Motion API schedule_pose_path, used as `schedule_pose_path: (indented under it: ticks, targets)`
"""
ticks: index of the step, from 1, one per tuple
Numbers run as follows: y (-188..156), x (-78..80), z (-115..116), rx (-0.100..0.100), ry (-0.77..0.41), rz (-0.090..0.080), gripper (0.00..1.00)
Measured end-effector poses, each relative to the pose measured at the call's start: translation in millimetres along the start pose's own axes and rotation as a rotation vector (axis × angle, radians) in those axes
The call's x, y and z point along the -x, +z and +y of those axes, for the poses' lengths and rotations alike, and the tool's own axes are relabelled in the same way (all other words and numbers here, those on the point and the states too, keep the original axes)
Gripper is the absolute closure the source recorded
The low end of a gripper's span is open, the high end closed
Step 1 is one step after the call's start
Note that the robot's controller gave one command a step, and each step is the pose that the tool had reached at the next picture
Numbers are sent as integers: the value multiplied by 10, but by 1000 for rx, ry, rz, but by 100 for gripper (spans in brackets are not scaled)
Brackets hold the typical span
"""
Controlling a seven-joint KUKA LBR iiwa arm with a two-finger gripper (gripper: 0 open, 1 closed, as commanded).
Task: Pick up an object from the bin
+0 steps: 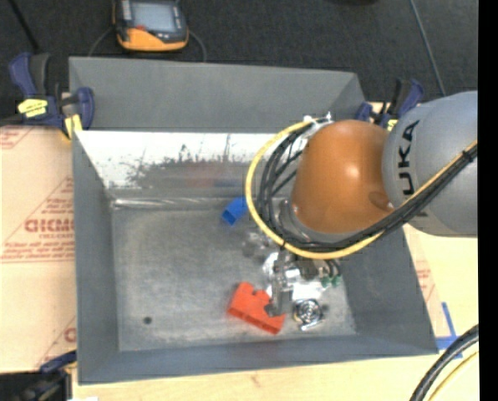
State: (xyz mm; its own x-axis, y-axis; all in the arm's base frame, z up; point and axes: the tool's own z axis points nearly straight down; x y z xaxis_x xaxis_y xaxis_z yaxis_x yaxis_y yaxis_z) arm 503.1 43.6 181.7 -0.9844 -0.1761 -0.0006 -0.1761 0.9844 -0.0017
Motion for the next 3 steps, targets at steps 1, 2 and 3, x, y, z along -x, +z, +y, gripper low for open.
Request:
schedule_pose_path:
  ticks: [1,2,3]
  targets:
    - [877,-242,-14,3,89,5,0]
    - [843,-219,-14,2,91,-2,100]
    - [656,-91,-24,1,88,-5,100]
